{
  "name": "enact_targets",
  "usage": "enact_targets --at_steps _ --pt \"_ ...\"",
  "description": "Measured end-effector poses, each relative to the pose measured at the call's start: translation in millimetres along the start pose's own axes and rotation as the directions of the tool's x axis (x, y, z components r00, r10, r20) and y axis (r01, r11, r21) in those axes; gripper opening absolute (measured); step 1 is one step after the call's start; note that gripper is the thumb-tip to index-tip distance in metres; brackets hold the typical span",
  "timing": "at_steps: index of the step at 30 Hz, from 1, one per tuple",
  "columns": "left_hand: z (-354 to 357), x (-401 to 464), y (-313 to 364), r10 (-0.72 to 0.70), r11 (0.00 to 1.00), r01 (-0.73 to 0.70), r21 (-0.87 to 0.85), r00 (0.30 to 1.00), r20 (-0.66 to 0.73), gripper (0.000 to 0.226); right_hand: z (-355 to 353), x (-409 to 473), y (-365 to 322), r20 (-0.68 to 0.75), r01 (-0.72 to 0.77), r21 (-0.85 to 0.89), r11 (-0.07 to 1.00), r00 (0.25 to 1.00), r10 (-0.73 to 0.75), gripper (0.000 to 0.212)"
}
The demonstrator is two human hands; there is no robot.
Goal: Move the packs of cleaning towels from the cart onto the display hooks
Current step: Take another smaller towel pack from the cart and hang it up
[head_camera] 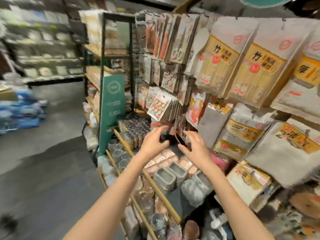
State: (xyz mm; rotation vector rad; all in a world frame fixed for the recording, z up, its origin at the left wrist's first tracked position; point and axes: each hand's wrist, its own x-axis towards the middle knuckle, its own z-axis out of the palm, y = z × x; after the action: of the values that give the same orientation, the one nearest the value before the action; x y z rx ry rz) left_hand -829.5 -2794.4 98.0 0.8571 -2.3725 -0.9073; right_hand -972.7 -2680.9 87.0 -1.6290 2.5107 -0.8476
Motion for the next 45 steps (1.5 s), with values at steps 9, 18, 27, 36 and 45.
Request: enact_targets --at_steps 9,18,27,36,45 --pt "-125.3 -57.9 -137.0 -0.285 0.953 0.302 0.029 0.924 -0.255 0.058 122.3 63.5 -152.5 0.244 0.322 0.009 0.947 0.917 -0.315 0.063" --pt "-253.8 -84.5 -276.8 -0.425 0.885 0.465 -0.005 0.805 -0.414 0.059 238.2 135.1 -310.1 0.292 0.52 0.1 0.848 0.8 -0.525 0.064" --pt "-363.5 -103.5 -394.5 -0.484 0.842 0.535 -0.063 0.7 -0.525 0.058 339.3 191.1 -446.5 0.328 0.587 0.232 0.775 0.703 -0.631 0.064" --pt "-436.4 -110.9 -500.1 -0.565 0.757 0.642 -0.125 0.545 -0.62 0.061 440.1 252.3 -557.4 0.387 0.683 0.313 0.66 0.543 -0.745 0.065" --pt "-519.7 -110.2 -600.1 -0.643 0.562 0.784 -0.264 0.212 -0.736 0.058 557.1 324.2 -694.1 0.467 0.779 0.446 0.44 0.217 -0.857 0.065"
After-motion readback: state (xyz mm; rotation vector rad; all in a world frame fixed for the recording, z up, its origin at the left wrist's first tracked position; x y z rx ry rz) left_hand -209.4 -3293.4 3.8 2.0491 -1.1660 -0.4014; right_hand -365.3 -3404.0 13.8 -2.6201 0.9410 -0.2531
